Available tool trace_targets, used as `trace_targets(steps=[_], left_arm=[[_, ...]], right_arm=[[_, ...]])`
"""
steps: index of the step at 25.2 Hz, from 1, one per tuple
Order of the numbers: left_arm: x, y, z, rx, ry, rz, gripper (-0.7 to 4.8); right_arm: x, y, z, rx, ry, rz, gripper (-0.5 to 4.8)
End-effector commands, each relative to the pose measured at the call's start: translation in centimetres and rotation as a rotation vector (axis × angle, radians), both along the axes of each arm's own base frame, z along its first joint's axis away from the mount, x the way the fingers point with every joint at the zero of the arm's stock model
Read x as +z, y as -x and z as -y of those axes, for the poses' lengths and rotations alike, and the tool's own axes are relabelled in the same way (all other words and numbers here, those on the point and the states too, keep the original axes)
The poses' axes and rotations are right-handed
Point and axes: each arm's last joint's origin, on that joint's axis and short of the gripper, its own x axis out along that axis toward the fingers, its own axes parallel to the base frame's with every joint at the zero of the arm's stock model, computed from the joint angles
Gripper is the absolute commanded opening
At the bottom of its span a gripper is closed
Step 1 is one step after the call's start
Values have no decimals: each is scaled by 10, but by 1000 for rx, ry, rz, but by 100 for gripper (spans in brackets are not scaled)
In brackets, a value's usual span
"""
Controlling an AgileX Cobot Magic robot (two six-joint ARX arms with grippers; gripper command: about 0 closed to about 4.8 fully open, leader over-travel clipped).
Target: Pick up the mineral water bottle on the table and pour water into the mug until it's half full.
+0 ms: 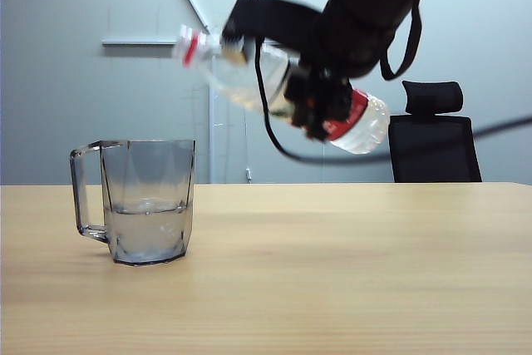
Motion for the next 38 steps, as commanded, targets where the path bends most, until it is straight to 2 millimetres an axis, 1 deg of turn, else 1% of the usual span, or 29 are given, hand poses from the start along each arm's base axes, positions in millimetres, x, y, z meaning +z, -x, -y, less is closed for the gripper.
trace_targets(steps=[1, 4, 5, 8, 11, 14, 19, 21, 27, 29, 30, 35, 36, 38], left_arm=[[2, 0, 0, -4, 8, 9, -2], [2, 0, 0, -2, 8, 9, -2], [2, 0, 0, -2, 8, 9, -2], [2, 0, 0, -2, 8, 9, -2], [2, 0, 0, -2, 8, 9, -2], [2, 0, 0, -2, 8, 9, -2], [2, 0, 0, -2, 8, 9, -2], [2, 0, 0, -2, 8, 9, -2], [2, 0, 0, -2, 8, 9, -2], [2, 0, 0, -2, 8, 9, -2], [2, 0, 0, -2, 8, 9, -2], [2, 0, 0, -2, 8, 9, -2], [2, 0, 0, -2, 8, 9, -2], [2, 0, 0, -2, 8, 9, -2]], right_arm=[[20, 6, 2, -26, -283, -43, 148], [29, 9, 7, -54, -473, -105, 148], [32, 10, 12, -65, -580, -148, 147], [27, 11, 20, -84, -703, -201, 147], [14, 13, 30, -106, -801, -255, 147], [-9, 20, 49, -133, -945, -306, 147], [-37, 30, 63, -151, -1015, -292, 147], [-52, 41, 72, -163, -1101, -284, 148], [-66, 51, 80, -178, -1145, -270, 149], [-70, 51, 83, -220, -1135, -253, 198], [-71, 51, 83, -227, -1133, -250, 210], [-75, 48, 84, -242, -1128, -250, 222], [-76, 48, 84, -243, -1125, -253, 294], [-76, 48, 84, -244, -1124, -255, 362]])
